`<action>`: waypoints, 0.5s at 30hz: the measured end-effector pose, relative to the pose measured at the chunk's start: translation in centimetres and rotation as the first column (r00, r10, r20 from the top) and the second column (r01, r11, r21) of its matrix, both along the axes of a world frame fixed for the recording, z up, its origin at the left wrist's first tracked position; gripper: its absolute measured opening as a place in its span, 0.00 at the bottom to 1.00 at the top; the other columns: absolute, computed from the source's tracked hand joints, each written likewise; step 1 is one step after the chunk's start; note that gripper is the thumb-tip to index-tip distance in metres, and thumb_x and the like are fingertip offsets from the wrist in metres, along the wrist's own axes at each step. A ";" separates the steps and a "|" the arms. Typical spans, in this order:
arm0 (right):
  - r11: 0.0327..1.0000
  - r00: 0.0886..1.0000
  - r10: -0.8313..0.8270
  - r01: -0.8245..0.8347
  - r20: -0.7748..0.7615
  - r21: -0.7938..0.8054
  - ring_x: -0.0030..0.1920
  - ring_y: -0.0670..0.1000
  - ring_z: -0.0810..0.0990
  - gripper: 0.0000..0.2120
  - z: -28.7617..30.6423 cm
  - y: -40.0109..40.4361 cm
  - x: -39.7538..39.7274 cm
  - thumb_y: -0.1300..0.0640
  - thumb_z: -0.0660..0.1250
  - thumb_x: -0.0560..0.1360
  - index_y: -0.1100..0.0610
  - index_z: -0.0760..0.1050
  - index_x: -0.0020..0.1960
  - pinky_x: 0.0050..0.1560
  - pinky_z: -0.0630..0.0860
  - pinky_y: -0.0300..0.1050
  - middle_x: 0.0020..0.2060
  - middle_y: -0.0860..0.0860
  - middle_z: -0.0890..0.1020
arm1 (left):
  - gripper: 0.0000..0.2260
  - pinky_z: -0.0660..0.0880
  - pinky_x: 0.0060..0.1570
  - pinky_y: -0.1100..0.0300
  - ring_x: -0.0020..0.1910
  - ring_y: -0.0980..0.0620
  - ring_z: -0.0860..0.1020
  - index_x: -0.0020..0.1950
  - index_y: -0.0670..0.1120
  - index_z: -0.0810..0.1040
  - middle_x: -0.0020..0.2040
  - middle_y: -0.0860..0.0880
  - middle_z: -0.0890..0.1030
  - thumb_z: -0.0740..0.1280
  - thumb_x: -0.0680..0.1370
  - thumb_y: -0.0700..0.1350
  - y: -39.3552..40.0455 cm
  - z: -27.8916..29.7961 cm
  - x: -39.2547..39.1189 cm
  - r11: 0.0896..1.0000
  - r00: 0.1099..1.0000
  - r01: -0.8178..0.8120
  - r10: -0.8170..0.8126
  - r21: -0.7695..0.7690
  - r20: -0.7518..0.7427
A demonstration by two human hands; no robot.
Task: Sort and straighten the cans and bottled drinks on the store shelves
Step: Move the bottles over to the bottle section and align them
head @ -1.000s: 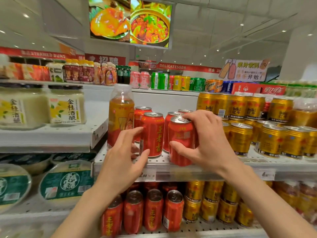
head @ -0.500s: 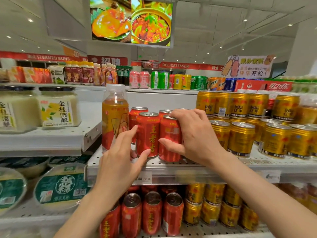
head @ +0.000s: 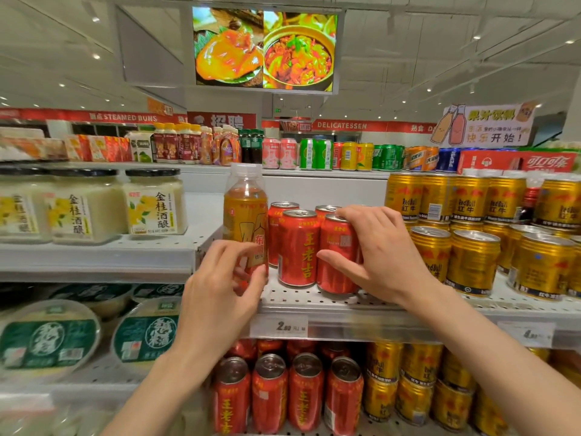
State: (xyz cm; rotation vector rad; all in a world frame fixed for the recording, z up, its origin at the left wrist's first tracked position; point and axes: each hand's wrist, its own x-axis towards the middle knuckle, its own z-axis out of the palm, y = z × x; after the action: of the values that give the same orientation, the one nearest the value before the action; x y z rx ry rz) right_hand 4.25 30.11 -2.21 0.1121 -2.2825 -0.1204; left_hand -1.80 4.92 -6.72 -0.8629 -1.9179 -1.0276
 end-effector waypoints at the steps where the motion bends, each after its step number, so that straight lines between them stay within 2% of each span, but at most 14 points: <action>1: 1.000 1.000 0.003 -0.003 0.002 -0.006 0.65 0.52 0.76 0.35 0.0 0.0 0.0 0.28 0.57 0.76 0.53 0.70 0.70 0.71 0.65 0.53 0.64 0.51 0.79 | 0.14 0.78 0.38 0.67 0.38 0.60 0.78 0.60 0.48 0.79 0.49 0.54 0.76 0.74 0.75 0.45 -0.6 0.7 -0.2 0.999 1.000 -0.026 0.026 0.021 -0.009; 4: 1.000 1.000 0.015 -0.015 -0.006 -0.024 0.65 0.52 0.76 0.34 0.2 -0.2 0.1 0.28 0.58 0.76 0.52 0.70 0.70 0.71 0.65 0.52 0.64 0.50 0.79 | 0.20 0.81 0.40 0.54 0.42 0.55 0.77 0.65 0.48 0.74 0.55 0.51 0.73 0.71 0.76 0.50 -1.5 3.7 -0.6 0.994 0.993 -0.111 0.111 -0.006 -0.042; 7: 0.999 1.000 0.016 -0.017 -0.012 -0.029 0.64 0.51 0.77 0.33 0.2 -0.4 0.2 0.28 0.58 0.75 0.51 0.70 0.69 0.70 0.64 0.51 0.63 0.49 0.80 | 0.32 0.78 0.54 0.51 0.57 0.50 0.77 0.74 0.49 0.65 0.65 0.48 0.72 0.69 0.75 0.60 -1.4 7.0 -1.5 0.965 0.971 -0.239 0.240 -0.106 -0.002; 9: 0.999 1.000 0.012 -0.012 -0.010 -0.032 0.64 0.51 0.77 0.33 0.2 -0.3 0.3 0.28 0.58 0.75 0.51 0.70 0.69 0.70 0.64 0.51 0.63 0.49 0.80 | 0.39 0.76 0.61 0.46 0.64 0.47 0.76 0.78 0.52 0.58 0.71 0.47 0.72 0.67 0.73 0.67 -1.1 8.9 -2.6 0.937 0.955 -0.270 0.290 -0.220 0.064; 12: 0.999 1.000 0.014 -0.014 -0.015 -0.036 0.64 0.51 0.76 0.33 0.1 -0.4 0.3 0.28 0.58 0.75 0.51 0.70 0.69 0.70 0.64 0.51 0.63 0.49 0.80 | 0.42 0.78 0.59 0.46 0.59 0.47 0.80 0.79 0.54 0.56 0.69 0.49 0.78 0.66 0.72 0.71 -0.7 10.1 -4.0 0.933 0.938 -0.113 0.214 -0.341 0.272; 15: 0.999 1.000 0.009 -0.010 -0.011 -0.047 0.64 0.50 0.76 0.33 0.2 -0.4 0.3 0.28 0.58 0.75 0.51 0.71 0.69 0.71 0.64 0.51 0.63 0.48 0.80 | 0.39 0.79 0.55 0.52 0.53 0.50 0.80 0.77 0.55 0.59 0.62 0.51 0.81 0.68 0.72 0.69 -0.5 9.7 -4.5 0.961 0.930 -0.019 0.119 -0.277 0.349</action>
State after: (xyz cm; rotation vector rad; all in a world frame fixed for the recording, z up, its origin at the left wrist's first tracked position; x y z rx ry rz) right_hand 4.58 29.67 -2.00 0.0975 -2.2725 -0.0619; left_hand -6.25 4.40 2.97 -0.7844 -2.4281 -0.9453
